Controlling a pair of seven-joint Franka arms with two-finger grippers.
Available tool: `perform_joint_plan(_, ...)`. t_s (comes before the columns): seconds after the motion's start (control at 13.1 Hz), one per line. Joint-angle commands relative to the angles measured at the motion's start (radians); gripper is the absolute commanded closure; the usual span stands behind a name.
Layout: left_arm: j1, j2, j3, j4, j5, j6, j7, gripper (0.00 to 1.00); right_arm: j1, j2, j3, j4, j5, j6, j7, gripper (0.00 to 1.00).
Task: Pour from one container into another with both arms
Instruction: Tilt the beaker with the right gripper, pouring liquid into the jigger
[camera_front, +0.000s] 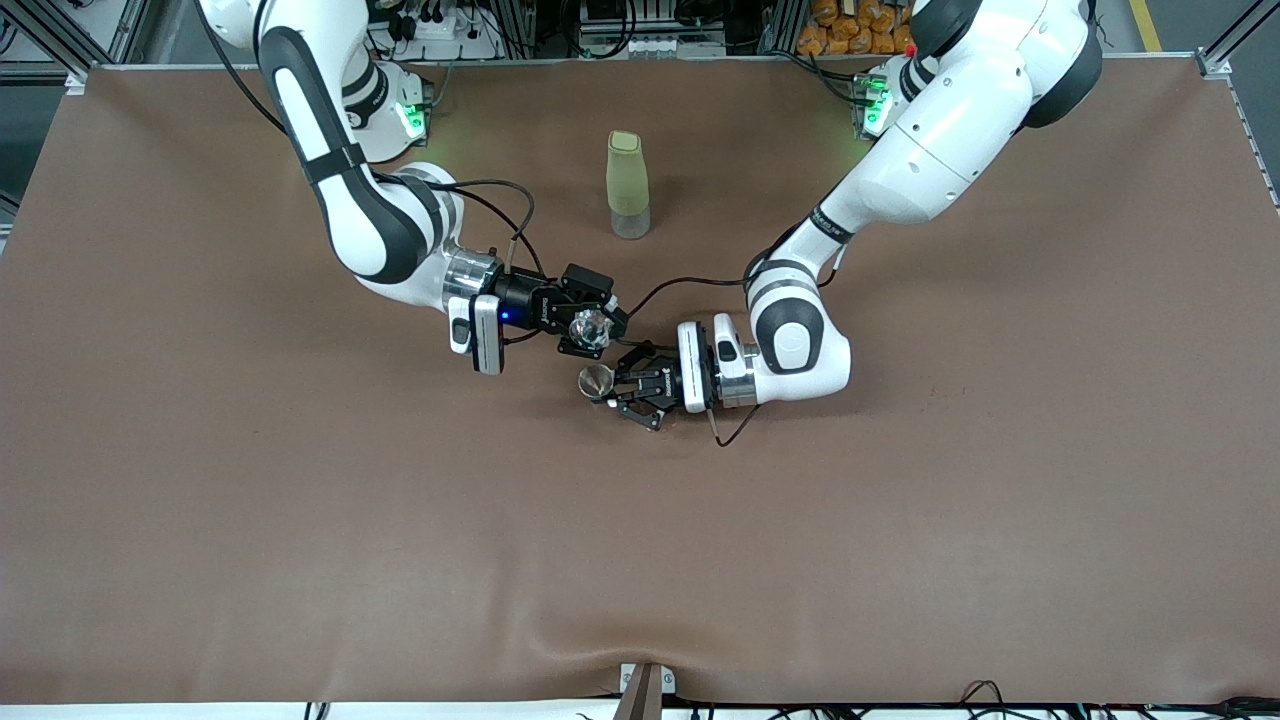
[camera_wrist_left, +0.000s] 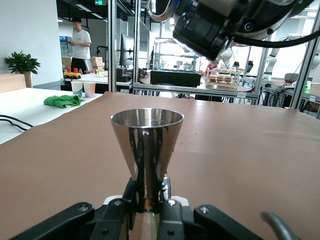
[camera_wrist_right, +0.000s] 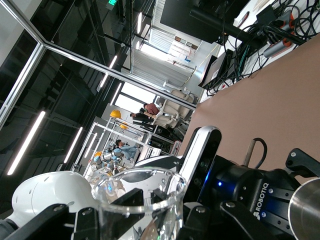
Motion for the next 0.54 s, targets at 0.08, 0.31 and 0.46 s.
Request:
perform_joint_plan(0.08,0.005,-0.019,-0.004,-0.014,-0.034,-0.012,0.038,1.0,0.002,-0.017,0.001,-0.005,-0.015,0.008,0.075,1.0)
perform_joint_plan(0.31,0.005,-0.022,-0.004,-0.014,-0.033,-0.012,0.038,1.0,0.002,-0.014,0.001,0.003,-0.015,0.008,0.133,1.0)
perform_joint_plan(0.46,0.005,-0.025,-0.006,-0.012,-0.034,-0.012,0.038,1.0,0.002,-0.011,0.001,0.012,-0.017,0.008,0.167,1.0)
